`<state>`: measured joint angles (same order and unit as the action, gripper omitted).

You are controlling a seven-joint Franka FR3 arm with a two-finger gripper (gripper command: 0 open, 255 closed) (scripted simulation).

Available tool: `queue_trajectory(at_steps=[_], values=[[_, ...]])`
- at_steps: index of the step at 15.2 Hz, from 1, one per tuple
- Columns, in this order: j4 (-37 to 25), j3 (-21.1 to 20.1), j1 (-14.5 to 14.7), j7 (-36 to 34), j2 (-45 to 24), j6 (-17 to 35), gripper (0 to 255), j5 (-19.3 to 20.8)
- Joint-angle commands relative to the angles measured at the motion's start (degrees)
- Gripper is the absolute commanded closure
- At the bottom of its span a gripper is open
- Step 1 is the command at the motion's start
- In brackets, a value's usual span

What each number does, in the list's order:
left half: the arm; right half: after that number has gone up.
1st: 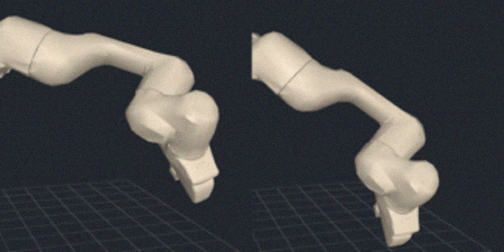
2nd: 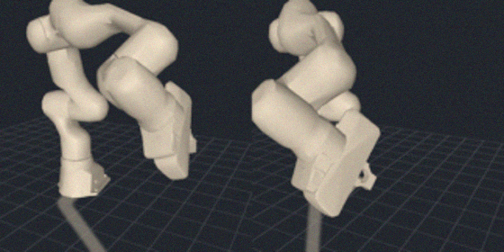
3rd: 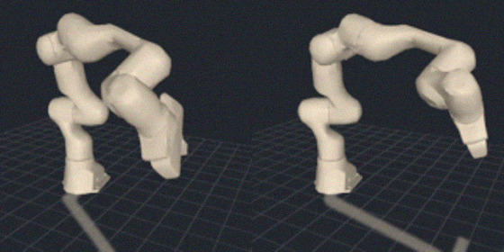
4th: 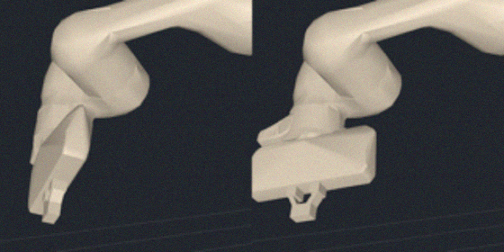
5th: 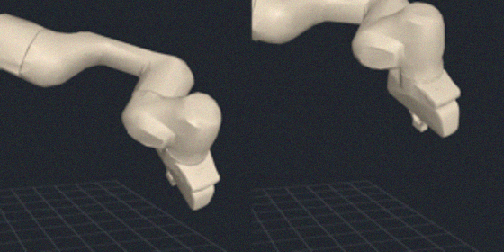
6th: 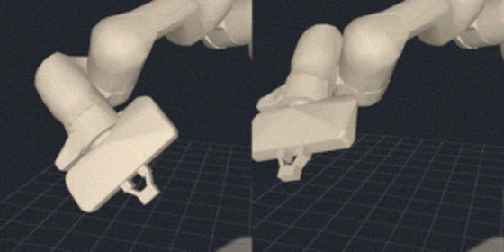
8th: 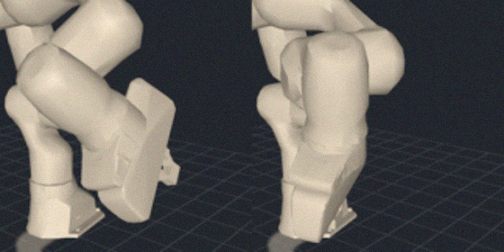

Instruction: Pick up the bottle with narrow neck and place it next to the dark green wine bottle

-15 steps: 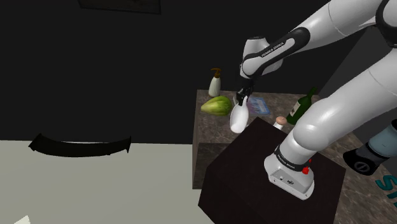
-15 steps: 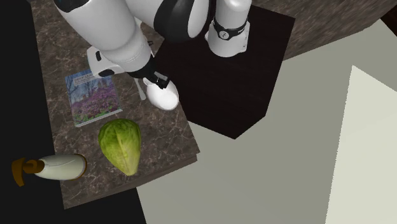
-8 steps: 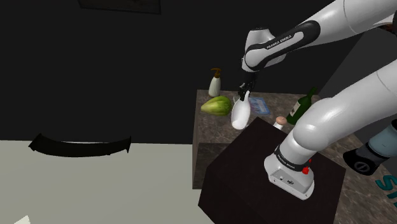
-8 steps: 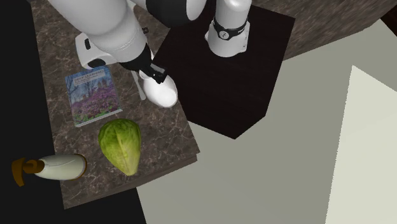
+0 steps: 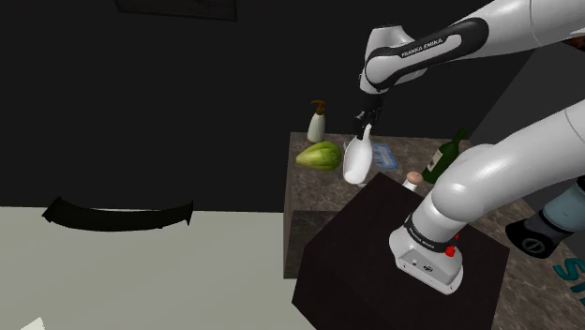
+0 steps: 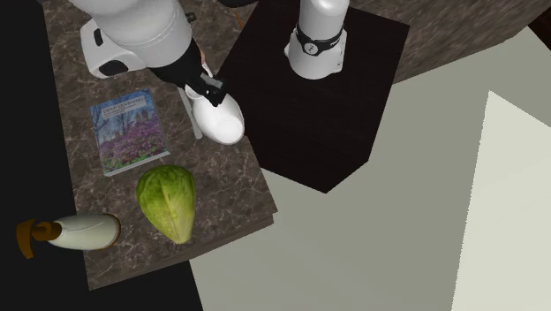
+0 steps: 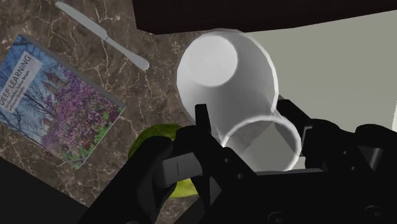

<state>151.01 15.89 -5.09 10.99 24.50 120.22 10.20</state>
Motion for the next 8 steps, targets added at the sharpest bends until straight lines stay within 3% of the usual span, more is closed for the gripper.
queue_trajectory(at_steps=[1, 8], values=[[-0.8, -0.3, 0.0, -0.1, 1.3, -2.1, 255, 0.0], [-4.4, -1.1, 0.0, 0.0, 4.0, -8.4, 255, -0.4]])
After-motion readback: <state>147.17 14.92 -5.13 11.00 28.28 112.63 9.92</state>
